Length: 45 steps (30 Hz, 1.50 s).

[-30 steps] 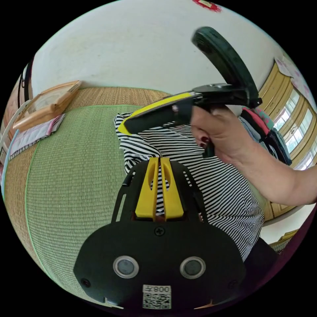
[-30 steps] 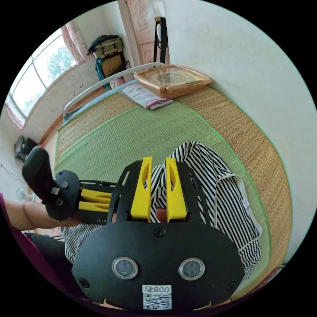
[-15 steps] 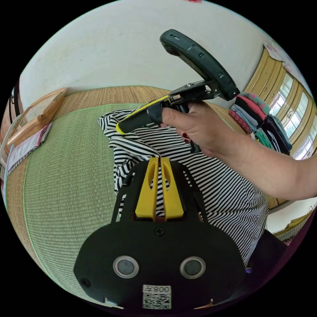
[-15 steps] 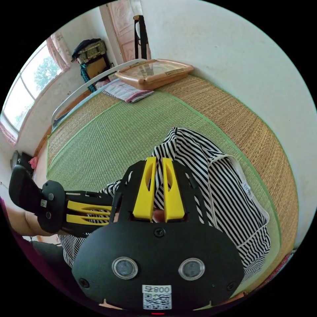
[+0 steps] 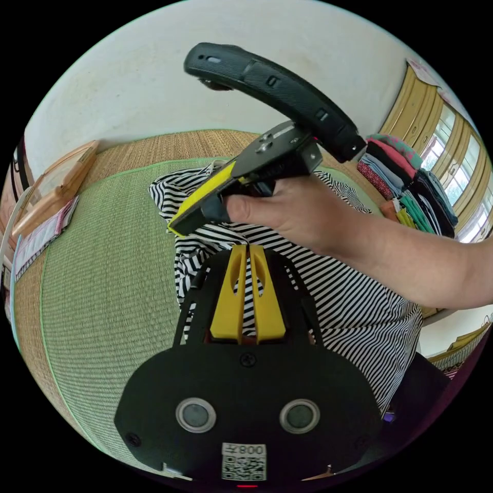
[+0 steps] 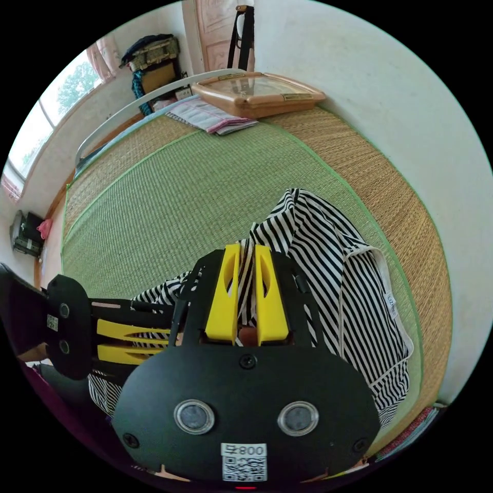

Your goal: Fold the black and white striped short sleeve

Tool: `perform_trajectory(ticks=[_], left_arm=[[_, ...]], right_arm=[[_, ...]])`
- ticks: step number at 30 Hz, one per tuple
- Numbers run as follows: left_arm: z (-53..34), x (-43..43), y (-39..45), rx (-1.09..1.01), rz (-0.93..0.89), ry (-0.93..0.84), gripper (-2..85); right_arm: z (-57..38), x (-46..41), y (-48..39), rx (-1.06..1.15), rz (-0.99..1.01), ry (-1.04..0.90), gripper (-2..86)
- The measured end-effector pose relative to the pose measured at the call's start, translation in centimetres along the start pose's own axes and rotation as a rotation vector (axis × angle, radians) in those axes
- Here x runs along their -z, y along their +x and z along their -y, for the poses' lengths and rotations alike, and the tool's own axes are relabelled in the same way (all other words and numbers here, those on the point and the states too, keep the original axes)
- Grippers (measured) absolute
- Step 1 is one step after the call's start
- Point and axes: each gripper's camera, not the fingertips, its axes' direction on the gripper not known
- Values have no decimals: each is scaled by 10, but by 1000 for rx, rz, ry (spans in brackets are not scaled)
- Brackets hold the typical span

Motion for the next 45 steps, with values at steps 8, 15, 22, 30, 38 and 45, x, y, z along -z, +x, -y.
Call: perform_trajectory(ticks=[8,15,22,30,38,45], left_arm=[[-23,39,-12,-5,73,97,7],[-51,102,-53,45,325,224,8],[-92,75,-120,205,238,54,24],[-104,65,-142,229,148,92,54],[-93,32,-168,224,166,-20,19],[-111,30,-191,295,93,-32,7]], right_arm=[[4,56,59,-164,266,236,9],[24,66,91,-219,569,450,11],[76,-13,84,-258,608,249,18],[77,-3,78,-181,487,279,44],[110,-28,56,-132,400,187,26],[126,-58,54,-162,431,162,3]])
